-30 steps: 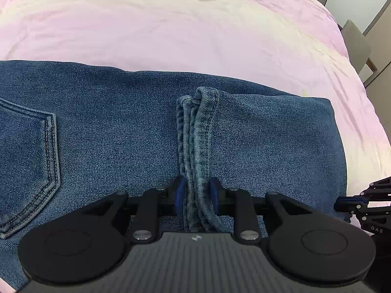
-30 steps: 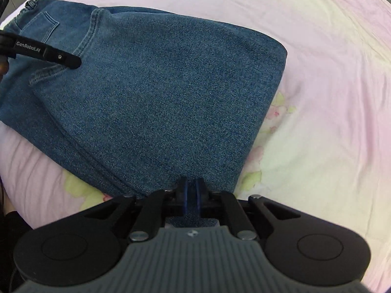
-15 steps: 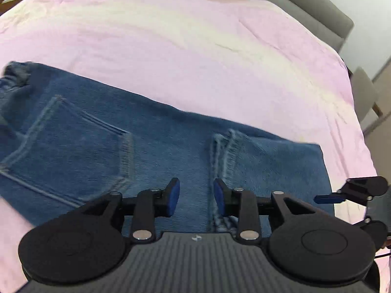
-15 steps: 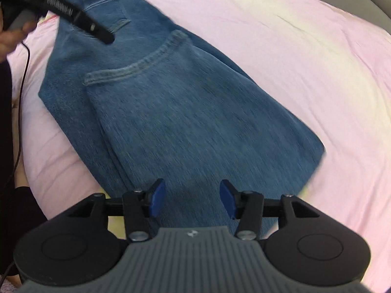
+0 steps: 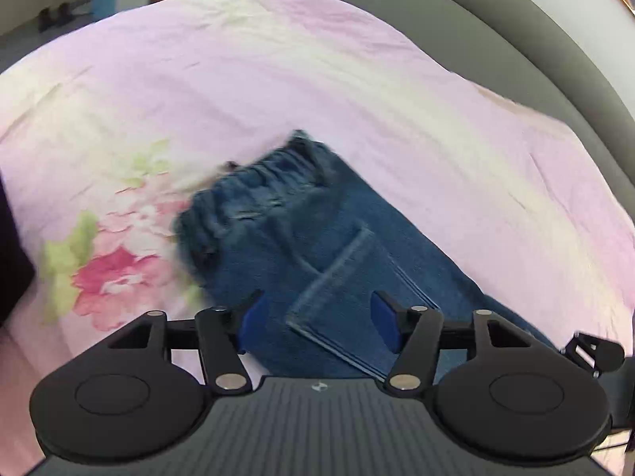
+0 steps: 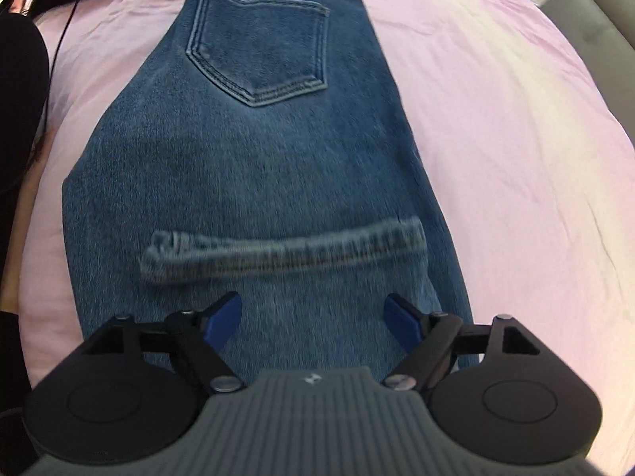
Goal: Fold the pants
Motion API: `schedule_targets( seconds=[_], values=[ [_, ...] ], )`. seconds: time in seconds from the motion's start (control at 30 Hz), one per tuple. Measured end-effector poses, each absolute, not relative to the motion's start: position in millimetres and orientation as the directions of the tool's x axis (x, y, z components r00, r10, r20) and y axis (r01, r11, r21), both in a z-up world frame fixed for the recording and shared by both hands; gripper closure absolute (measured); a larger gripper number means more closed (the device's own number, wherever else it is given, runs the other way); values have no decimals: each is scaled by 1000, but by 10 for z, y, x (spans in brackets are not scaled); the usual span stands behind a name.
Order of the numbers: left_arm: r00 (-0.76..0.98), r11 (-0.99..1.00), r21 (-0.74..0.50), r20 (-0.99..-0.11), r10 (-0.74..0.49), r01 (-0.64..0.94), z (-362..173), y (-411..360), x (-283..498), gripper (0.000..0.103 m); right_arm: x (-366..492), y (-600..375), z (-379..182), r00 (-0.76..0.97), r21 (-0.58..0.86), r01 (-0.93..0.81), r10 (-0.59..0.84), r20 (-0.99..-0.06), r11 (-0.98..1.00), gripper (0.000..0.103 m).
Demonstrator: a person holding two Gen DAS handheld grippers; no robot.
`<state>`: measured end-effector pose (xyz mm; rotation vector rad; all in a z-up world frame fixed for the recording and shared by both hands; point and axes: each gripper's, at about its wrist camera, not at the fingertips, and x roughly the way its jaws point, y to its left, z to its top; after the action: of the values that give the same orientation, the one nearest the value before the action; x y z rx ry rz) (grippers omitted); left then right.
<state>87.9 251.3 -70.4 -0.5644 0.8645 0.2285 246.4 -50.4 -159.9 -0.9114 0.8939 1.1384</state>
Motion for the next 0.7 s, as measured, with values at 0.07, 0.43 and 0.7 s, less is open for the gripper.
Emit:
schedule_targets(
  seconds=[0.07,0.43,0.7],
  values=[
    [645,797,-400,-764,-18,-452,-796,2693,818,29,2513,-390,-1630,165,-121,-982,340,-926,147,23],
    [682,644,-557,-728,-74,-525,-1413,3140,924,20,2805,-153,-1829,33,3,-990,254,-967,139,17],
    [727,642,-580,-685,-52,-501,-1595,3080,958,35,2909,-213,-1806,7,27,-990,236,-972,141,15]
  ],
)
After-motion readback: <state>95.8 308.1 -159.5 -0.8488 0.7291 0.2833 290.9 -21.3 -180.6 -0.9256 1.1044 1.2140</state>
